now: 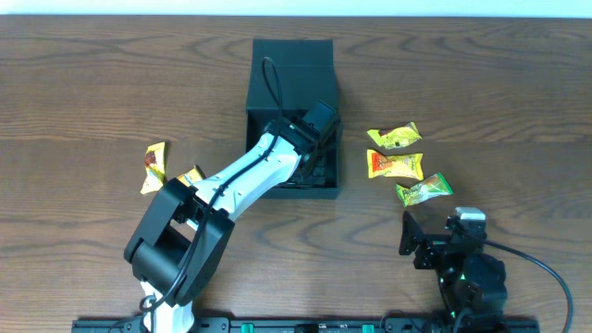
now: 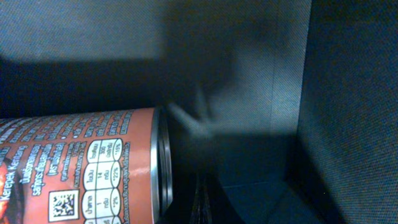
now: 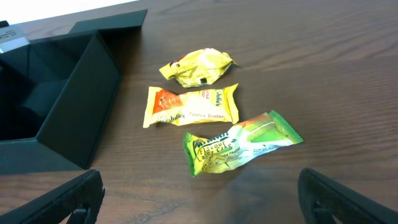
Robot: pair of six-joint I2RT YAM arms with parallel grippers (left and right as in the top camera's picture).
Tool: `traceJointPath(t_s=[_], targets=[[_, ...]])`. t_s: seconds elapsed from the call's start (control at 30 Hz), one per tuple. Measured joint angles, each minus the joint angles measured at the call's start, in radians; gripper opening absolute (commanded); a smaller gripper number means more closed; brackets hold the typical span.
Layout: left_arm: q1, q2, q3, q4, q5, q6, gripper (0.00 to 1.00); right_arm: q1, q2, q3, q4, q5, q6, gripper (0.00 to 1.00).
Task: Pack container
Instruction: 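Lower the can lying down into the box and release it, then withdraw the left gripper toward the yellow Le-mond packet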
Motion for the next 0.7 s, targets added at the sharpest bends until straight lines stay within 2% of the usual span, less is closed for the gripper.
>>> traceJointPath(t_s=[0.43, 0.57, 0.7], targets=[[0.0, -0.001, 0.005, -0.002, 0.0, -0.066, 0.06, 0.0, 0.0, 0.0, 0.0, 0.0, 0.0, 0.99], [0.0, -0.044, 0.035, -0.002, -0.01, -0.03, 0.06, 0.0, 0.0, 0.0, 0.0, 0.0, 0.0, 0.99], [0.0, -0.161, 0.082, -0.002, -0.056, 0.021, 0.06, 0.0, 0.0, 0.0, 0.0, 0.0, 0.0, 0.99]])
